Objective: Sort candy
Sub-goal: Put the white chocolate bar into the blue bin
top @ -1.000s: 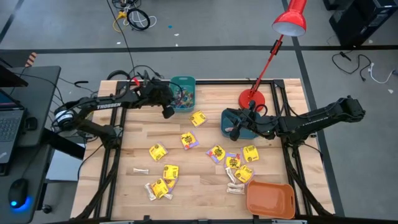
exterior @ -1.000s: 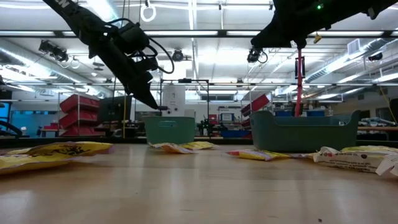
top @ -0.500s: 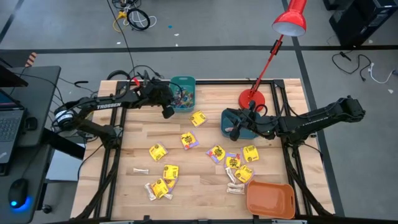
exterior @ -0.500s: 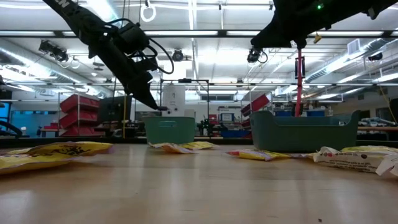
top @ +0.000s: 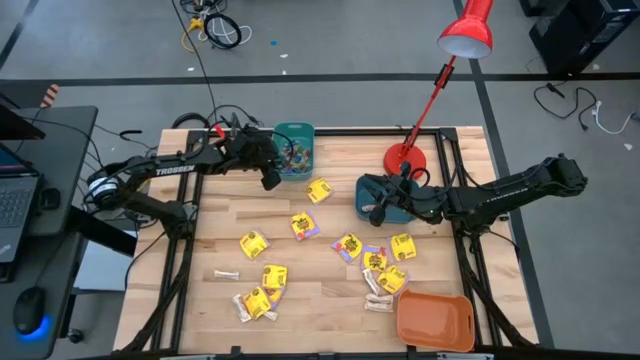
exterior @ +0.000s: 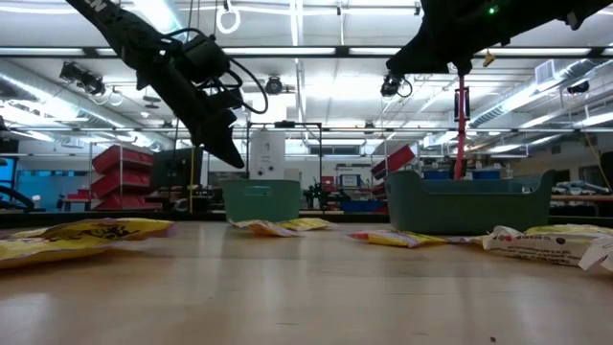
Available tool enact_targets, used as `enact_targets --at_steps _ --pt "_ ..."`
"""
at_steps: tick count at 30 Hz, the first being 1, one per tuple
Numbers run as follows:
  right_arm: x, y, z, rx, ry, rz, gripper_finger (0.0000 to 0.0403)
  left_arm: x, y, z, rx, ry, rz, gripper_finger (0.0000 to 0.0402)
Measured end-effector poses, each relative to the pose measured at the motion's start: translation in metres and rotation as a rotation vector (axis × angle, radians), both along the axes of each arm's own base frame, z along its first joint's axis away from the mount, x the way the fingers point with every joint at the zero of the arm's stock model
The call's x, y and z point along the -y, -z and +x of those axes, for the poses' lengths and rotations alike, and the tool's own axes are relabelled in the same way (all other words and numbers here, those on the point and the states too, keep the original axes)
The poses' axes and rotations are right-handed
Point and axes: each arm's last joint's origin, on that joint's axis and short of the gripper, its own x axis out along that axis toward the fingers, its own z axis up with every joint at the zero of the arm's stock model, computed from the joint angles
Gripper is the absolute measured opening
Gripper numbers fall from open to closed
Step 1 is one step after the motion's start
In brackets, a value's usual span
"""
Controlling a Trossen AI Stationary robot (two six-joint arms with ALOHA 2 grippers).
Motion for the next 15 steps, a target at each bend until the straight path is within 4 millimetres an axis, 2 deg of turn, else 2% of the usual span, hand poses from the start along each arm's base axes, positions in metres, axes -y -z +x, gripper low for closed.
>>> enact_targets --at_steps 5,9,15 --pt "0.000 -0.001 0.000 0.017 -0.001 0.003 0.0098 0.003 -0.005 0.002 0.058 0.012 -0.019 0.0097" --pt "-0.004 -0.004 0.001 0.042 -0.019 -0.002 0.0098 0.012 -0.020 0.005 0.143 0.065 0.017 0.0097" --pt "-0.011 -0.009 0.001 0.073 -0.054 -0.029 0.0097 0.034 -0.042 0.001 0.207 0.156 0.079 0.0097"
